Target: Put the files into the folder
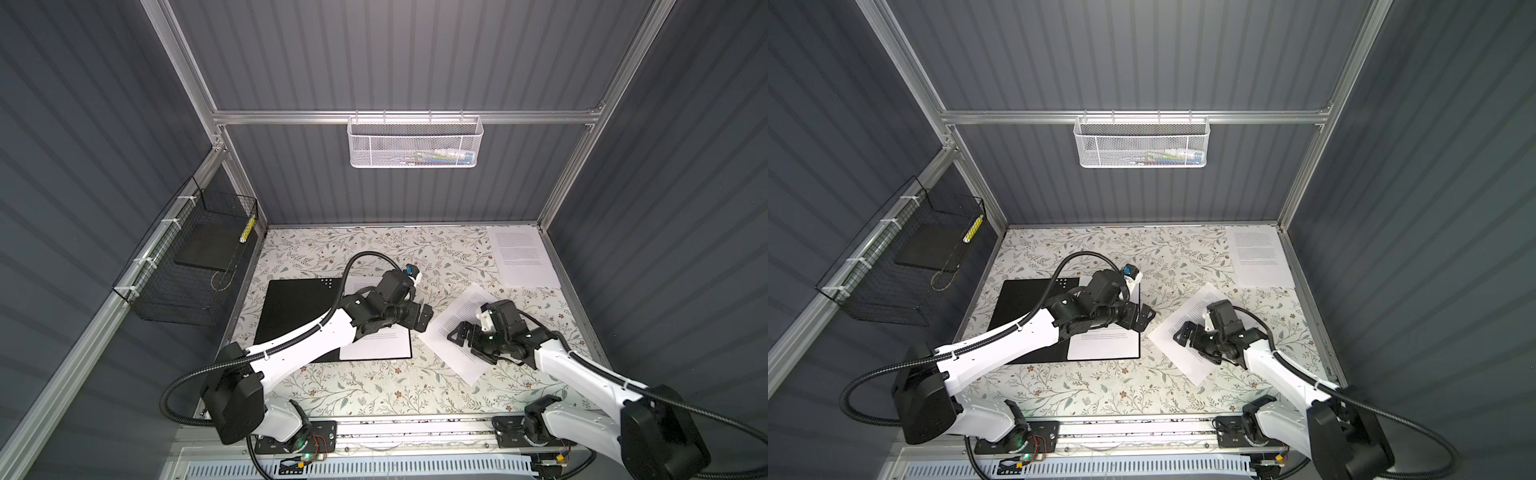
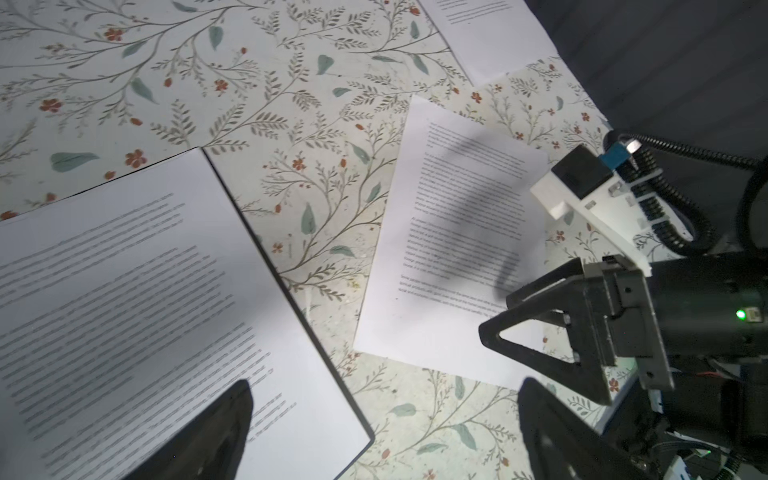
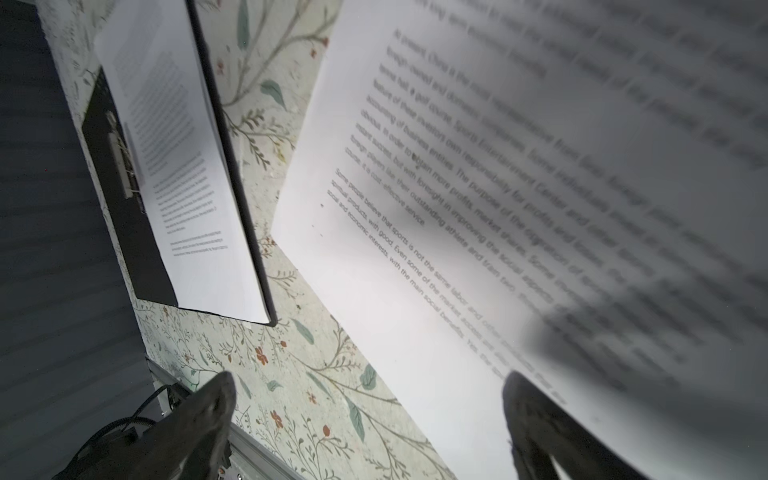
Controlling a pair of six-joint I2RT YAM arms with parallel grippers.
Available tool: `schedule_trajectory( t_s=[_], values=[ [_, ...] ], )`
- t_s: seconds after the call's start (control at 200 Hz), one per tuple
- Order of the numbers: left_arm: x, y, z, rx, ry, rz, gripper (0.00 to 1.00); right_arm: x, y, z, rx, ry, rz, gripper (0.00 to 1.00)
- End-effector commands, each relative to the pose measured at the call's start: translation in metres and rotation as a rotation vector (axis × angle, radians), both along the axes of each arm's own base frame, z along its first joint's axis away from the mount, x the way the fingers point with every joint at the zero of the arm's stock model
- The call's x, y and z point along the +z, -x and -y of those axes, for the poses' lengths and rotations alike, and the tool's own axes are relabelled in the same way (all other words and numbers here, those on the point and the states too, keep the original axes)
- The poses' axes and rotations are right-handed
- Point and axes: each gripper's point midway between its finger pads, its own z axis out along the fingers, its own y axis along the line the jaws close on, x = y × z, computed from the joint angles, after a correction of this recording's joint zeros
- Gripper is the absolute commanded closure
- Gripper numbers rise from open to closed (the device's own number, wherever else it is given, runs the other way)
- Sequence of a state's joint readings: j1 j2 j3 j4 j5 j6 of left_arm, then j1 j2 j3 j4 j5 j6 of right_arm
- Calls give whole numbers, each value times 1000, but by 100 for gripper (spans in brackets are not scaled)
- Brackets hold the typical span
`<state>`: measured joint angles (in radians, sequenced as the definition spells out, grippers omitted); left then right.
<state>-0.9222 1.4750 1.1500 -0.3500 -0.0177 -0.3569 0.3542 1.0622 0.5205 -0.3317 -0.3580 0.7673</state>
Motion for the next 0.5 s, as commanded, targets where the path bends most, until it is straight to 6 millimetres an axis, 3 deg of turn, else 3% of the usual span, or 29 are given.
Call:
schedule_trajectory(
  t_s=[0.0, 0.12, 0.26, 0.355, 0.495],
  values=[
    [-8, 6, 32, -50, 53, -51, 0, 29, -27, 39, -93, 77, 84, 1],
    [-37, 11, 57, -77, 35, -117, 0, 36, -60, 82, -216, 94, 97, 1],
    [-72, 16, 82, -120, -33, -171, 0, 12, -87, 126, -310, 159, -10, 1],
    [-94, 18, 93, -138, -62, -215, 0, -3, -98, 145, -347, 182, -58, 1],
    [-118, 22, 102, -156, -90, -262, 0, -17, -97, 175, -431, 229, -105, 1]
  ],
)
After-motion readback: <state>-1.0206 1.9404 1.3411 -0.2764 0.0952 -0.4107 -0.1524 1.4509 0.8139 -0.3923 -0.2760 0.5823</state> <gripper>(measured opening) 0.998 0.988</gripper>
